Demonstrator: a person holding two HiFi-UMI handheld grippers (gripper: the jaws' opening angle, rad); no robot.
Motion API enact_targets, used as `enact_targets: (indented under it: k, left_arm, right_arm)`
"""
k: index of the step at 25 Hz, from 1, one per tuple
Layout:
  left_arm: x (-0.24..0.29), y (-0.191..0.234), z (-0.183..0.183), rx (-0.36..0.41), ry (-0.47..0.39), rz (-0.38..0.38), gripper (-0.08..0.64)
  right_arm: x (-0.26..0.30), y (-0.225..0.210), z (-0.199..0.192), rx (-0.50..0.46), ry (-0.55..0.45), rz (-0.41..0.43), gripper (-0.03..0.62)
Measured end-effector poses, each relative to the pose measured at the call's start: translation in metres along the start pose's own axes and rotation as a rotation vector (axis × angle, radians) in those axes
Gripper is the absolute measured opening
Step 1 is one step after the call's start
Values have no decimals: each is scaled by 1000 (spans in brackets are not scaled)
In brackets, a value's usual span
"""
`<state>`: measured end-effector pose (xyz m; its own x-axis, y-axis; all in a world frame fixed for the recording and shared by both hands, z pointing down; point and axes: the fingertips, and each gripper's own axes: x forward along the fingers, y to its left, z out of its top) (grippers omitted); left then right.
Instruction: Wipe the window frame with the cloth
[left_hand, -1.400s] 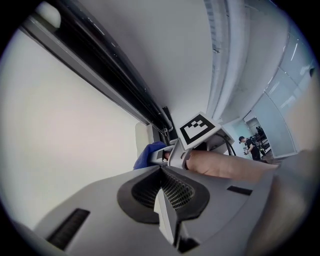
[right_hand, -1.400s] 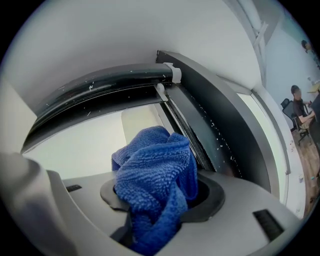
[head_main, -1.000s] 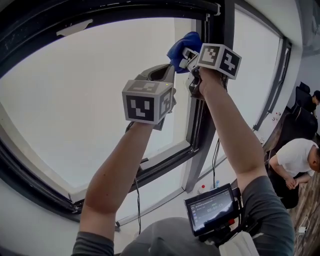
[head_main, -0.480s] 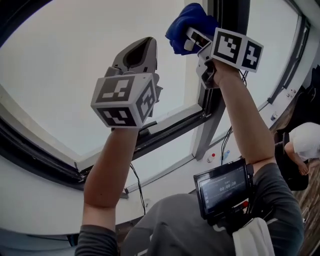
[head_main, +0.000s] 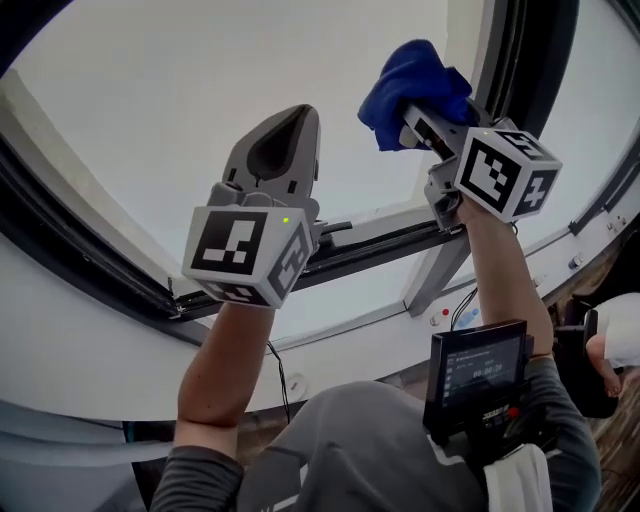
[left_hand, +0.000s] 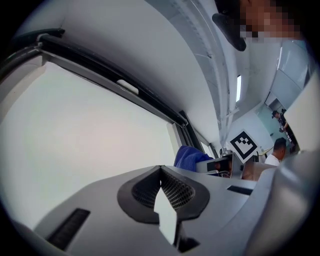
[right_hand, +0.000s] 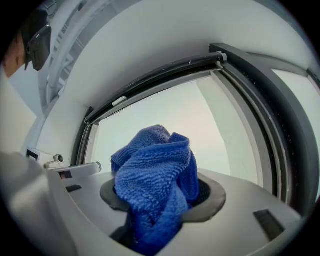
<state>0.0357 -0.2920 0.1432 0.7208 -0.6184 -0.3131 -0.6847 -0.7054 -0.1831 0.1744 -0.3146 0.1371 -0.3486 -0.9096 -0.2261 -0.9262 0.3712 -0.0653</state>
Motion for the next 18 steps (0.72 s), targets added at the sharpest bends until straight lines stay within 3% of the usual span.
enact_targets:
  k: [6,12,16,18]
  left_arm:
    - [-48,34,-40,11,110,121,9]
    - [-100,53,-72,-29,150,214,9]
    - [-134,59,-101,36,214,302,9]
    - [-149,63,-114,30,233,347,9]
  right_arm:
    - [1,33,-56,-2,73,78,221]
    - [-7,64,-93,-6,125,152,222]
    - [-18,73,-112,-22,145,162,221]
    - [-23,75,-123,-27,156,155,222]
